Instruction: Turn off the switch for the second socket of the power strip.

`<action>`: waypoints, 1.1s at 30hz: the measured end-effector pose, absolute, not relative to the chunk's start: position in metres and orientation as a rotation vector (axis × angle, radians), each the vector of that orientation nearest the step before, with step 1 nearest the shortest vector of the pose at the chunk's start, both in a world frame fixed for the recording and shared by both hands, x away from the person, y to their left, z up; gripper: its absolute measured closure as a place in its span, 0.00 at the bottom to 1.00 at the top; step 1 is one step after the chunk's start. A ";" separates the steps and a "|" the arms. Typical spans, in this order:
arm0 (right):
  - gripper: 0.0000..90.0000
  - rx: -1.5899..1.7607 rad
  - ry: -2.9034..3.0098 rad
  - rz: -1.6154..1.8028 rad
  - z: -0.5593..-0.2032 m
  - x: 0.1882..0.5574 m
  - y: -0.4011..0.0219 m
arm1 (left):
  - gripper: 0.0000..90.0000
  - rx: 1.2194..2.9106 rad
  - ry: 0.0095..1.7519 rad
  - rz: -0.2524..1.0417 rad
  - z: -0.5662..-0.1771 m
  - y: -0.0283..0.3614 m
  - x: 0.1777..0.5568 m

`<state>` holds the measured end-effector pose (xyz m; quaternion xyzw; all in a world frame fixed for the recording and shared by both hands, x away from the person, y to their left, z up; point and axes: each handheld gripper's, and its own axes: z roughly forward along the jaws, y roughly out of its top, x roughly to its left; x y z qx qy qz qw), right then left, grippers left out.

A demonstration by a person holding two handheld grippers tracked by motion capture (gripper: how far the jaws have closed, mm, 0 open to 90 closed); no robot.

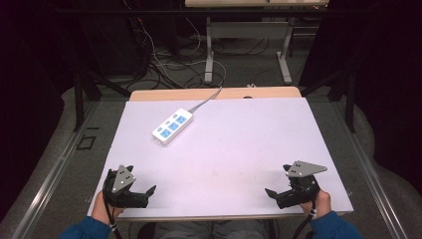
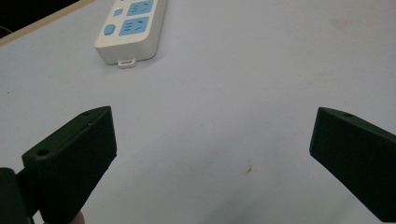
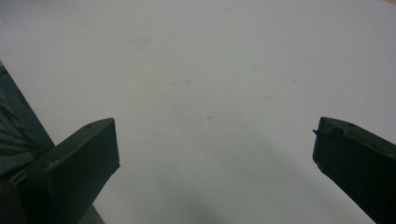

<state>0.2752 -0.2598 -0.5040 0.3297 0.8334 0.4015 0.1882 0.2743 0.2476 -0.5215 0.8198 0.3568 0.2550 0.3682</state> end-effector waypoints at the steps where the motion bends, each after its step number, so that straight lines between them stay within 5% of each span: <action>1: 0.00 0.929 2.354 1.127 -0.504 0.275 -0.260 | 0.01 2.117 0.911 0.665 -0.520 0.248 0.275; 33: 0.01 0.920 2.368 1.116 -0.506 0.279 -0.259 | 0.00 2.126 0.939 0.655 -0.521 0.232 0.301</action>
